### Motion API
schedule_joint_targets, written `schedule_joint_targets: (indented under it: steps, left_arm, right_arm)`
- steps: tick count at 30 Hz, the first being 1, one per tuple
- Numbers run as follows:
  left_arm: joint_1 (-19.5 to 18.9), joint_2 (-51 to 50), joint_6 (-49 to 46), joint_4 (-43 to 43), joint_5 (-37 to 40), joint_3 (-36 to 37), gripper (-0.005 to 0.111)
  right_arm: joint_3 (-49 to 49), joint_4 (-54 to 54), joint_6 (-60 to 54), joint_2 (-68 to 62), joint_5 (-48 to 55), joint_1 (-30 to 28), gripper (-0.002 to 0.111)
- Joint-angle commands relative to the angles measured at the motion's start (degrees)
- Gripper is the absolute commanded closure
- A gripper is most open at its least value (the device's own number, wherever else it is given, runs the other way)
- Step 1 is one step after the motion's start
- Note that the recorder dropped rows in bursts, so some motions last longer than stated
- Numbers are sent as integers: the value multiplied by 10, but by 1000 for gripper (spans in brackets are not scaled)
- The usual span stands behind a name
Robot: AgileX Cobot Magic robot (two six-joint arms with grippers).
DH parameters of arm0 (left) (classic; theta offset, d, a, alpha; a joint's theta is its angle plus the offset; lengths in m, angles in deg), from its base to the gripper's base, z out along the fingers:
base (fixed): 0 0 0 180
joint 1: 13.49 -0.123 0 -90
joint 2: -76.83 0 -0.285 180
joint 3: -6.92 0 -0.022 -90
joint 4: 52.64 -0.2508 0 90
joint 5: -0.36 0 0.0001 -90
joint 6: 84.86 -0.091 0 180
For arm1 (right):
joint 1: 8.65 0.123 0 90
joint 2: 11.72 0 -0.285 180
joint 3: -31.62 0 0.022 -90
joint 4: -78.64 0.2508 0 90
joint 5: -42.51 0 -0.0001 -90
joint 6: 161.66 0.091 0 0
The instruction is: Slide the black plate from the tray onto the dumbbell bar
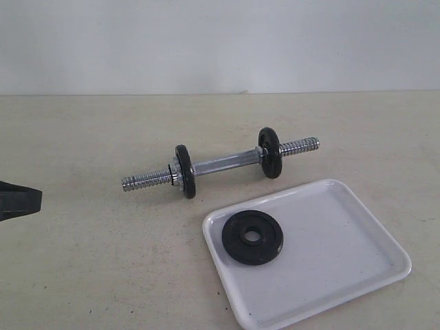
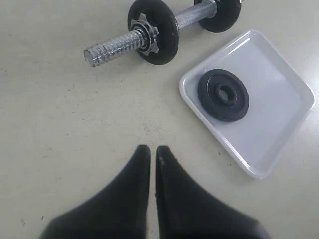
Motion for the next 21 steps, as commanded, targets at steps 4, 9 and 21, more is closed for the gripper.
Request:
schedule_joint_targets:
  steps: [4, 9, 21]
  left_arm:
    - [1, -1, -15, 15, -1, 3, 102]
    - [1, -1, -15, 16, -1, 3, 102]
    - [1, -1, -15, 16, -1, 3, 102]
  right_arm:
    - [-1, -19, -11, -96, -22, -1, 43]
    - [-1, -20, -58, -179, -41, 0, 49]
    - [-1, -48, -46, -377, 6, 0, 49]
